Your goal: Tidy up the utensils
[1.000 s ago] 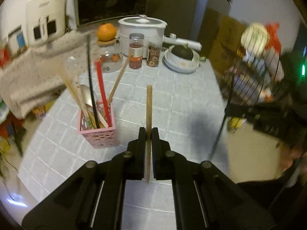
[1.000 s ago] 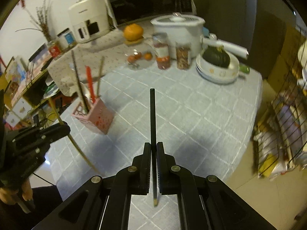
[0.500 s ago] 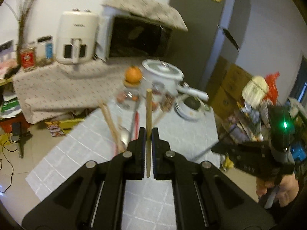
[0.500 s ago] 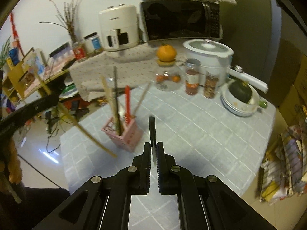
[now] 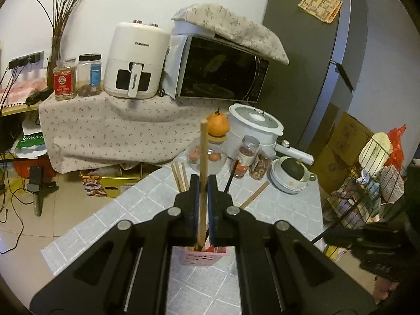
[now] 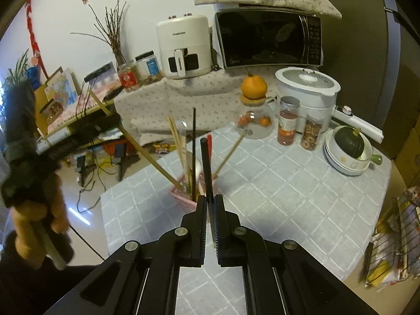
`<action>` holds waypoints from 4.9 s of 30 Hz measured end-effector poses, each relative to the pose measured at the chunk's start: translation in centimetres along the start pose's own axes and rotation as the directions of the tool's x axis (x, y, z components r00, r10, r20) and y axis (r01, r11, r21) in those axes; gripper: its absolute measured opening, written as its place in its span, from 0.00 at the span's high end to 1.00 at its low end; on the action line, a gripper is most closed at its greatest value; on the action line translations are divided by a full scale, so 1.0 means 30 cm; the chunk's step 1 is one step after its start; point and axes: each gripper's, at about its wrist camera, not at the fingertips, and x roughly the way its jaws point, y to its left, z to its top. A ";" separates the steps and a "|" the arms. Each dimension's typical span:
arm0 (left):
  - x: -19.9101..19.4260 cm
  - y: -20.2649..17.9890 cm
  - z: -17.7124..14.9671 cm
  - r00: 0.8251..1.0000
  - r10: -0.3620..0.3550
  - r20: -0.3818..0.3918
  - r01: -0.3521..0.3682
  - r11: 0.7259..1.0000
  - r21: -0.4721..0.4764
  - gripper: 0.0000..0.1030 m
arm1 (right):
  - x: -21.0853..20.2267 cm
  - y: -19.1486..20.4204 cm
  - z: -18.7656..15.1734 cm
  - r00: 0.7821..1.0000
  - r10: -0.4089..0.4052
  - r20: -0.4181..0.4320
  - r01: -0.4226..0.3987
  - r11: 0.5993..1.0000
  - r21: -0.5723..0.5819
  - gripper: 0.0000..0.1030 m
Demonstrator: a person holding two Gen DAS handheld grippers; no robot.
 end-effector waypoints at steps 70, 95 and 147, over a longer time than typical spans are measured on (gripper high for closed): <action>-0.161 -0.161 -0.147 0.951 0.144 -0.274 -0.102 0.982 0.162 0.01 | -0.193 -0.014 -0.098 0.979 -0.192 0.075 0.178 0.972 0.156 0.00; -0.218 -0.250 -0.149 0.975 0.156 -0.158 -0.123 0.973 0.196 0.01 | -0.247 -0.047 -0.124 0.941 -0.315 0.122 0.299 0.944 0.137 0.00; -0.242 -0.227 -0.137 0.976 0.189 -0.107 -0.169 0.971 0.167 0.01 | -0.246 0.014 -0.091 0.910 -0.371 0.186 0.355 0.928 0.111 0.00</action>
